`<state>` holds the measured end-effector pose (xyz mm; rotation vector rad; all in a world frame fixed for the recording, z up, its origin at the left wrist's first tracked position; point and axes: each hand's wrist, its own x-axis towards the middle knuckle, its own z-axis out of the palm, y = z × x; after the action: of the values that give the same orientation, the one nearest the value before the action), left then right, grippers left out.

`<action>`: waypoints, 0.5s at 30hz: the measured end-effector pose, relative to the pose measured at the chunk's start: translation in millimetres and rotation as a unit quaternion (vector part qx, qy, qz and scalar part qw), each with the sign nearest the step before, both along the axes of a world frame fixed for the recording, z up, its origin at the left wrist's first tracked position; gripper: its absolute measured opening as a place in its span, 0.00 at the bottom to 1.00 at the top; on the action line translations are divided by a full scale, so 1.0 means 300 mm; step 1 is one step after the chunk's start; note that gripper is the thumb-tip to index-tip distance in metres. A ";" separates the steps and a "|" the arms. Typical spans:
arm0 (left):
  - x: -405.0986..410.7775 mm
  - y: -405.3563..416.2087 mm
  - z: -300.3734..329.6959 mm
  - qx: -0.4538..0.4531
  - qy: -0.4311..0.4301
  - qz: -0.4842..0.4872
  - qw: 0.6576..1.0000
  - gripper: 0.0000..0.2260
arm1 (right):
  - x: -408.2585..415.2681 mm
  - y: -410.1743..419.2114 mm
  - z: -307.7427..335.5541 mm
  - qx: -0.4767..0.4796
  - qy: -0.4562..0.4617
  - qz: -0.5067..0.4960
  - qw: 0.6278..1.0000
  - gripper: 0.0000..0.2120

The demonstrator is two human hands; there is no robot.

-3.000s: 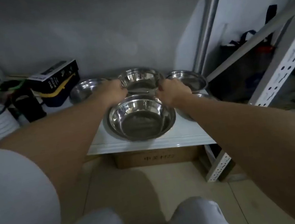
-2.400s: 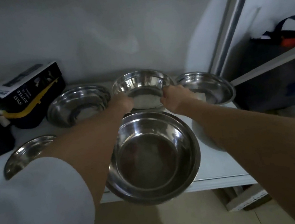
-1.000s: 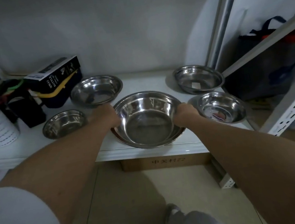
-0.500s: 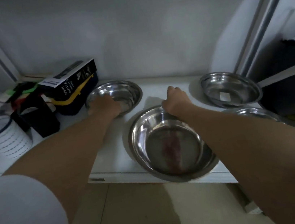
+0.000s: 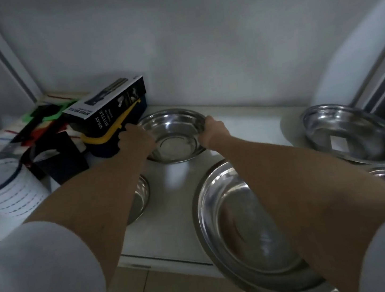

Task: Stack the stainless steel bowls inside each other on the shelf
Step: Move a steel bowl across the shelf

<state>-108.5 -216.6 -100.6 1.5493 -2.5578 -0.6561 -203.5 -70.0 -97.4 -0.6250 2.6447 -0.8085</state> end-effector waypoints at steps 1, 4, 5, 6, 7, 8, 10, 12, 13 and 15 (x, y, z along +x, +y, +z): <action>-0.011 0.000 -0.001 -0.019 0.000 -0.007 1.000 0.30 | -0.013 0.009 0.001 -0.009 -0.006 -0.014 1.000 0.22; -0.059 0.031 0.003 -0.053 0.012 -0.051 0.997 0.18 | -0.069 0.073 0.027 -0.018 -0.003 -0.048 0.999 0.23; -0.079 0.057 0.008 -0.048 0.025 -0.061 0.997 0.16 | -0.088 0.103 0.038 -0.012 0.005 -0.055 0.998 0.24; -0.102 0.085 0.009 -0.044 0.032 -0.074 0.996 0.16 | -0.107 0.137 0.048 -0.004 0.014 -0.063 0.998 0.25; -0.125 0.119 0.010 -0.041 0.035 -0.084 0.995 0.17 | -0.125 0.174 0.055 0.005 0.020 -0.074 0.997 0.26; -0.149 0.153 0.009 -0.040 0.037 -0.090 0.994 0.17 | -0.141 0.209 0.059 0.016 0.026 -0.085 0.996 0.27; -0.198 0.222 0.005 -0.041 0.045 -0.102 0.993 0.17 | -0.171 0.284 0.064 0.046 0.037 -0.100 0.993 0.25; -0.243 0.285 -0.006 -0.019 0.050 -0.104 0.993 0.17 | -0.197 0.353 0.066 0.066 0.048 -0.110 0.991 0.23; -0.260 0.311 -0.013 -0.011 0.047 -0.104 0.993 0.17 | -0.207 0.382 0.066 0.071 0.053 -0.119 0.989 0.23; -0.284 0.358 -0.022 -0.013 0.027 -0.121 0.992 0.17 | -0.215 0.429 0.057 0.093 0.064 -0.133 0.985 0.21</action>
<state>-193.7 -109.1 -107.1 1.2071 -2.7252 -0.6720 -268.2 58.6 -80.3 -0.2885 2.9200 -0.5941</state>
